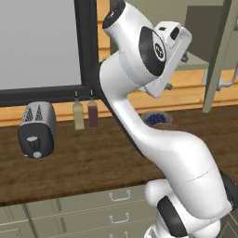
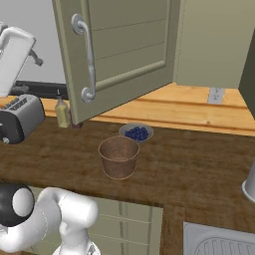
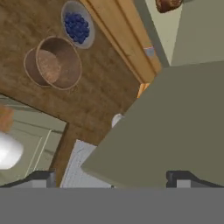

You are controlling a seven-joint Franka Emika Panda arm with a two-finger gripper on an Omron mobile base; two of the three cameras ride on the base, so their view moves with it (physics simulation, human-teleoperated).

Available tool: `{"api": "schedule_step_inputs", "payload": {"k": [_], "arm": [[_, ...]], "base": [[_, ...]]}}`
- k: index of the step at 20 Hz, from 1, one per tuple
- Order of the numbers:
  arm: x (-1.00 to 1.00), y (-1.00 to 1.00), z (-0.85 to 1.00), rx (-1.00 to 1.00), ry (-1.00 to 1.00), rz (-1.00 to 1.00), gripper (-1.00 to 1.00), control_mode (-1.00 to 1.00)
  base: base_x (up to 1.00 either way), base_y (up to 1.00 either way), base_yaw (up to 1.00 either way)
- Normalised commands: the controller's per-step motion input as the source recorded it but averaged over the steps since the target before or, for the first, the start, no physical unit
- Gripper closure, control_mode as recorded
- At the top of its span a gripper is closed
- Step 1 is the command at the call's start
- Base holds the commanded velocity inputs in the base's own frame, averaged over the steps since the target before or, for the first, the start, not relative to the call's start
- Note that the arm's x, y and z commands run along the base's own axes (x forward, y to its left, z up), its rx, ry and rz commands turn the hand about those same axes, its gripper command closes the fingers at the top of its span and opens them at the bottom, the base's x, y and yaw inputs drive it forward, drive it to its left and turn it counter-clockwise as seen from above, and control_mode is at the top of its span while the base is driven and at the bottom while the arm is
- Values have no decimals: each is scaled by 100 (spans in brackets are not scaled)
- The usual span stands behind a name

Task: Open the cabinet, pick up the bread from the cabinet and place it in the basket. Then move the basket to the dining counter.

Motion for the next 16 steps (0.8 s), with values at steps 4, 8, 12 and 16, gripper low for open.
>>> {"api": "schedule_step_inputs", "payload": {"k": [4, 8, 12, 16], "arm": [[49, -96, -19, -20, 45, -9, -100, -100], [0, -100, 0, -22, 46, -20, -100, -100], [-75, -100, 0, -28, 15, -21, -100, -100], [-57, -100, 1, -23, 18, -13, -100, -100]], "base": [[0, 0, 0], [0, 0, 0], [0, 0, 0], [0, 0, 0]]}}
